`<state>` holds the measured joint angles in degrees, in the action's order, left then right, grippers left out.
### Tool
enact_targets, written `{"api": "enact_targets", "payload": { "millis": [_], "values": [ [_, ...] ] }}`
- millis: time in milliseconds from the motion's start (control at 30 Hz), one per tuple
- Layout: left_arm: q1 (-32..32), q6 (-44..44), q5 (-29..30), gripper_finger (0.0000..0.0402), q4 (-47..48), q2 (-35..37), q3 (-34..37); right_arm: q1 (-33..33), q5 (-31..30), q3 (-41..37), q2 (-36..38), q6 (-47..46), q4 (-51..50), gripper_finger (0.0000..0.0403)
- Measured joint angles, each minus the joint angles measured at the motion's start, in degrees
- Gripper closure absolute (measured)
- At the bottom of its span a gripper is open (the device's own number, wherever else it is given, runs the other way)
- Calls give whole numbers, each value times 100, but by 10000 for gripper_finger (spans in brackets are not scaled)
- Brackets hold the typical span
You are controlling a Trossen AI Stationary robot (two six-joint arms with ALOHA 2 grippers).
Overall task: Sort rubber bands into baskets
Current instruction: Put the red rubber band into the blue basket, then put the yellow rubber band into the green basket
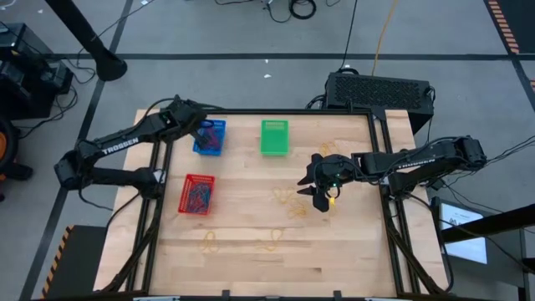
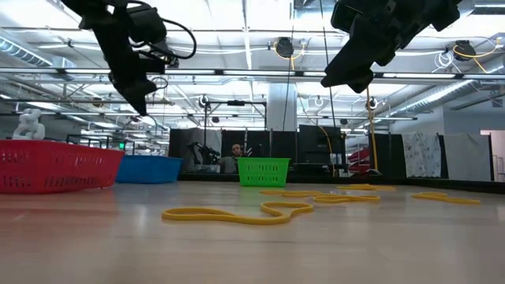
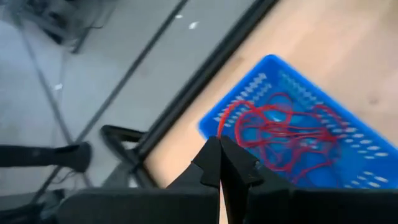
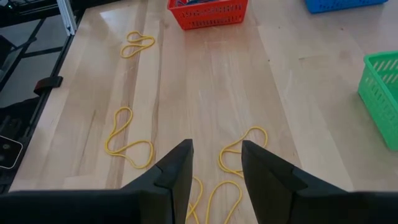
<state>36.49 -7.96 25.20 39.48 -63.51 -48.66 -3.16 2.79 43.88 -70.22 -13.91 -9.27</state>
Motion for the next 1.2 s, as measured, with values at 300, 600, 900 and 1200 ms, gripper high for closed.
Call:
{"api": "enact_targets", "payload": {
  "millis": [300,600,900,1200],
  "values": [
    [-2,13,-656,399,-105,-307,0,0,0,0,0,2,48,273],
    [-69,150,-712,352,-148,-806,0,0,0,-2,0,-11,-28,273],
    [-424,384,-1191,289,-168,-822,0,7,-674,-241,2,2,-36,273],
    [-1743,667,-3577,283,-2219,-932,0,7,-881,-246,2,245,-92,273]
  ]
}}
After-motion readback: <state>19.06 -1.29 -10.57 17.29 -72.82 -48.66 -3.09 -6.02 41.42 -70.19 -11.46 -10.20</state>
